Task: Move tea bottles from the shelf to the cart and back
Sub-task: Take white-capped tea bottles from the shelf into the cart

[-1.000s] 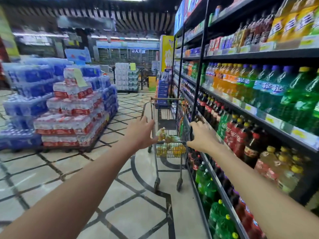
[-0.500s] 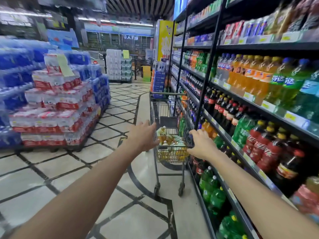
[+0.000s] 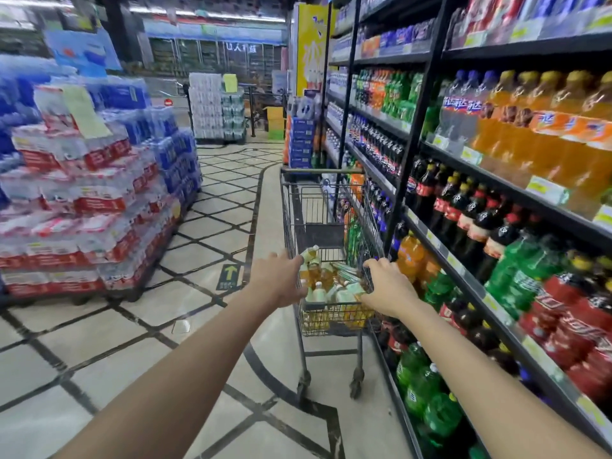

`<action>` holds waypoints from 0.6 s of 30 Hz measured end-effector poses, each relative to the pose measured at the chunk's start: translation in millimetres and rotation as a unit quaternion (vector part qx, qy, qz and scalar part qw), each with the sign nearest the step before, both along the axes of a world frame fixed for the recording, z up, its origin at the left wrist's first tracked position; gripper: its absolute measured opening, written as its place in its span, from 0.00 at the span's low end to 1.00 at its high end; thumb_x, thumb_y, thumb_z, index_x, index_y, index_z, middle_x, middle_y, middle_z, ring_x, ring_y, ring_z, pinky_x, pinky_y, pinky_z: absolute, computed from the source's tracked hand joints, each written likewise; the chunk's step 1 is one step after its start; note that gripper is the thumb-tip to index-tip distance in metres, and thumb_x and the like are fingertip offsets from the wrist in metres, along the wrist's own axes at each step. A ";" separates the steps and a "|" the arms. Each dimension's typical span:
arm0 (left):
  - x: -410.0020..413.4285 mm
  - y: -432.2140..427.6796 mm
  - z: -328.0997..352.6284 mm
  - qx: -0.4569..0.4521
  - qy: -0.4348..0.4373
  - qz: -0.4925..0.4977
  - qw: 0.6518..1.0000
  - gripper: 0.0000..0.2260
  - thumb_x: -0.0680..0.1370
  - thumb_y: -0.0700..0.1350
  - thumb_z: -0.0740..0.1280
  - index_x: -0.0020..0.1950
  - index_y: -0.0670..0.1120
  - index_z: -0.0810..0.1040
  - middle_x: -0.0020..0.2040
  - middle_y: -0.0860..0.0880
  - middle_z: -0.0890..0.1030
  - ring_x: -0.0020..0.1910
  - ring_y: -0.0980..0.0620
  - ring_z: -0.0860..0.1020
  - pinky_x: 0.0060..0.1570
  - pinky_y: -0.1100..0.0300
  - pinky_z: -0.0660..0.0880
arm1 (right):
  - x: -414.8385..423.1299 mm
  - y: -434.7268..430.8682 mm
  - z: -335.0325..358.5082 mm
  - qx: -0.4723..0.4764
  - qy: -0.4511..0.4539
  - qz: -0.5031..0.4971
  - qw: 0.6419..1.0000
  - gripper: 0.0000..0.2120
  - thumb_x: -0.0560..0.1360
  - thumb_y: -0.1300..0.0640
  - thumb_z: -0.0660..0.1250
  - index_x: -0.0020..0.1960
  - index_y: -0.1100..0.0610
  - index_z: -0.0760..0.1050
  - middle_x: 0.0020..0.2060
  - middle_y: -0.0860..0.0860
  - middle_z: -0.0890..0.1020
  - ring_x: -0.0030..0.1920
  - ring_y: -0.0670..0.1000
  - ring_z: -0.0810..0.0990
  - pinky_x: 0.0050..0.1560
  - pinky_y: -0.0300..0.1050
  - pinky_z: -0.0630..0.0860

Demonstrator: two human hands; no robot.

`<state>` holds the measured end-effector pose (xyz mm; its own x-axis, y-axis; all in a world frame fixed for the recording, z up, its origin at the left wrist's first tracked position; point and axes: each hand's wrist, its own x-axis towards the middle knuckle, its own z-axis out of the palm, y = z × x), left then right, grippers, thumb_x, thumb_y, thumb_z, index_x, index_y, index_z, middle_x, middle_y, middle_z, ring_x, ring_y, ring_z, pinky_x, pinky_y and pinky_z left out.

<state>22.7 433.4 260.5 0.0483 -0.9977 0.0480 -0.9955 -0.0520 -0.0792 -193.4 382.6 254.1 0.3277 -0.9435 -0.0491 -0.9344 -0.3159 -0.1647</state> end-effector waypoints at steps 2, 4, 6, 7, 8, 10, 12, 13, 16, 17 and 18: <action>6.7 -31.7 -3.2 0.012 -0.003 0.001 1.000 0.29 0.77 0.64 0.64 0.74 0.51 0.66 0.67 0.45 0.72 0.65 0.43 0.73 0.60 0.45 0.75 | 5.4 -30.6 -8.3 0.017 0.002 -0.002 1.000 0.34 0.75 0.52 0.69 0.77 0.55 0.59 0.71 0.55 0.66 0.72 0.57 0.63 0.67 0.53 0.69; 14.2 -61.0 -9.2 0.019 -0.007 0.002 1.000 0.30 0.77 0.65 0.64 0.74 0.51 0.66 0.68 0.44 0.72 0.66 0.43 0.72 0.60 0.46 0.74 | 11.3 -60.8 -17.4 0.029 0.008 0.001 1.000 0.34 0.75 0.53 0.69 0.77 0.55 0.58 0.71 0.55 0.66 0.72 0.57 0.63 0.68 0.53 0.67; 22.3 -86.5 -17.7 0.026 -0.004 -0.001 1.000 0.30 0.77 0.65 0.63 0.74 0.51 0.66 0.67 0.45 0.72 0.65 0.43 0.73 0.59 0.46 0.75 | 18.4 -88.8 -27.0 0.042 0.009 0.002 0.999 0.34 0.75 0.54 0.68 0.77 0.55 0.57 0.71 0.56 0.66 0.71 0.57 0.64 0.67 0.52 0.67; 26.7 -97.0 -22.4 0.033 -0.001 -0.001 0.999 0.30 0.77 0.65 0.63 0.74 0.51 0.66 0.67 0.45 0.72 0.65 0.43 0.73 0.59 0.46 0.75 | 22.4 -100.3 -31.9 0.051 0.006 0.004 0.999 0.34 0.75 0.55 0.68 0.77 0.55 0.58 0.70 0.56 0.66 0.71 0.57 0.65 0.66 0.52 0.68; 31.3 -106.8 -27.5 0.040 0.000 -0.001 0.999 0.30 0.77 0.64 0.63 0.74 0.51 0.66 0.67 0.45 0.73 0.64 0.44 0.74 0.59 0.47 0.75 | 26.5 -110.2 -36.4 0.060 0.003 0.007 0.998 0.33 0.75 0.54 0.68 0.76 0.55 0.59 0.69 0.56 0.67 0.70 0.58 0.65 0.65 0.52 0.68; 40.8 -127.0 -38.8 0.051 -0.001 -0.002 0.999 0.30 0.77 0.64 0.64 0.75 0.51 0.66 0.66 0.44 0.73 0.65 0.43 0.73 0.60 0.46 0.75 | 34.9 -128.7 -45.1 0.073 0.005 0.013 0.997 0.32 0.76 0.51 0.69 0.76 0.56 0.60 0.69 0.57 0.67 0.70 0.59 0.65 0.66 0.53 0.68; 49.5 -148.6 -50.0 0.064 0.006 0.000 0.998 0.31 0.77 0.65 0.63 0.75 0.51 0.65 0.66 0.45 0.72 0.65 0.43 0.73 0.60 0.45 0.74 | 44.2 -148.9 -53.2 0.080 0.008 0.011 0.997 0.34 0.75 0.51 0.69 0.76 0.57 0.59 0.69 0.58 0.67 0.71 0.59 0.65 0.66 0.53 0.68; 53.8 -159.5 -55.6 0.070 0.010 0.000 0.997 0.30 0.76 0.65 0.63 0.75 0.52 0.65 0.66 0.45 0.72 0.65 0.43 0.73 0.60 0.45 0.75 | 49.6 -159.1 -56.9 0.084 0.009 0.009 0.996 0.35 0.75 0.51 0.69 0.76 0.57 0.59 0.70 0.58 0.66 0.71 0.59 0.64 0.66 0.54 0.68; 68.5 -194.1 -72.1 0.088 0.020 -0.012 0.996 0.29 0.76 0.64 0.63 0.74 0.53 0.66 0.66 0.46 0.73 0.63 0.43 0.75 0.58 0.45 0.76 | 66.8 -188.9 -70.7 0.103 0.018 0.003 0.995 0.35 0.75 0.50 0.69 0.76 0.58 0.58 0.73 0.59 0.64 0.72 0.60 0.63 0.67 0.56 0.68; 74.2 -206.2 -76.8 0.094 0.021 -0.017 0.995 0.29 0.76 0.64 0.63 0.73 0.52 0.66 0.65 0.46 0.73 0.63 0.43 0.75 0.57 0.45 0.76 | 72.9 -198.8 -75.4 0.110 0.020 -0.001 0.994 0.36 0.76 0.49 0.69 0.77 0.58 0.57 0.73 0.59 0.63 0.73 0.60 0.62 0.67 0.56 0.67; 80.7 -219.0 -81.1 0.096 0.022 -0.023 0.995 0.29 0.76 0.64 0.64 0.73 0.52 0.66 0.65 0.45 0.73 0.63 0.43 0.74 0.57 0.45 0.76 | 79.3 -208.7 -79.8 0.118 0.020 -0.006 0.993 0.37 0.76 0.50 0.70 0.78 0.58 0.56 0.74 0.58 0.63 0.73 0.59 0.62 0.67 0.56 0.68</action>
<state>103.3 214.4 179.4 0.0005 -0.9896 -0.1439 -0.9992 0.0054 -0.0403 -114.1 173.9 174.3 0.3101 -0.9079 -0.2819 -0.9451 -0.2622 -0.1951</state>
